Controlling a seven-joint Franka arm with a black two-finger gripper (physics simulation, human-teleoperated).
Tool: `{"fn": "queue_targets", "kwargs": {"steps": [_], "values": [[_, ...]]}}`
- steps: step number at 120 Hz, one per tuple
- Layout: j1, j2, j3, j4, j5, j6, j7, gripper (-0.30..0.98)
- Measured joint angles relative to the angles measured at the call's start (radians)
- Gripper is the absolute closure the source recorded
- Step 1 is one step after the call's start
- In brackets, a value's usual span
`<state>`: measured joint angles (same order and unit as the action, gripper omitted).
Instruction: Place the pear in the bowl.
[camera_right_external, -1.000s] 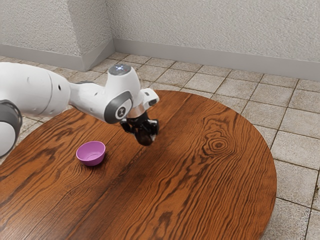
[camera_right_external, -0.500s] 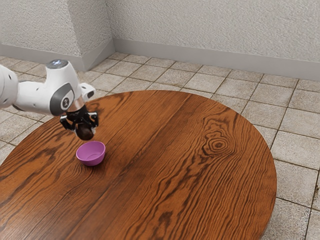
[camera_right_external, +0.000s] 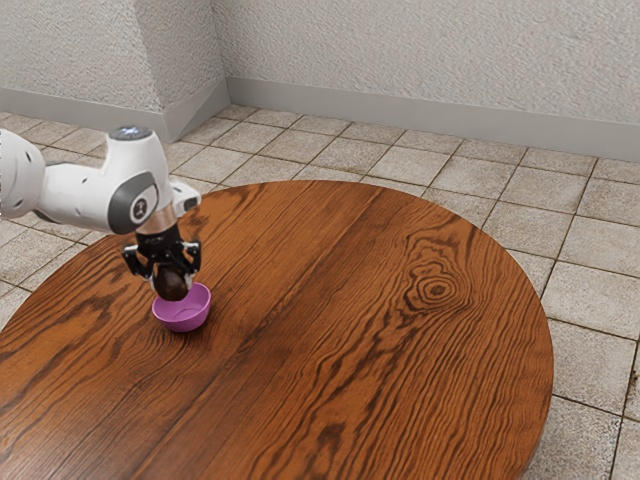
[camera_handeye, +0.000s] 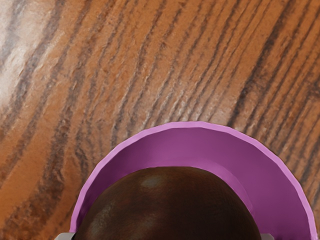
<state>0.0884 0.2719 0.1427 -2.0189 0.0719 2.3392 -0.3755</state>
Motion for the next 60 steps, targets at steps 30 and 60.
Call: {"fn": "queue_targets", "kwargs": {"steps": [30, 60], "values": [[-0.002, 0.019, 0.0, 0.004, -0.007, -0.013, 0.007, 0.2], [-0.02, -0.025, -0.009, 0.009, -0.011, -0.017, 0.017, 0.08]]}}
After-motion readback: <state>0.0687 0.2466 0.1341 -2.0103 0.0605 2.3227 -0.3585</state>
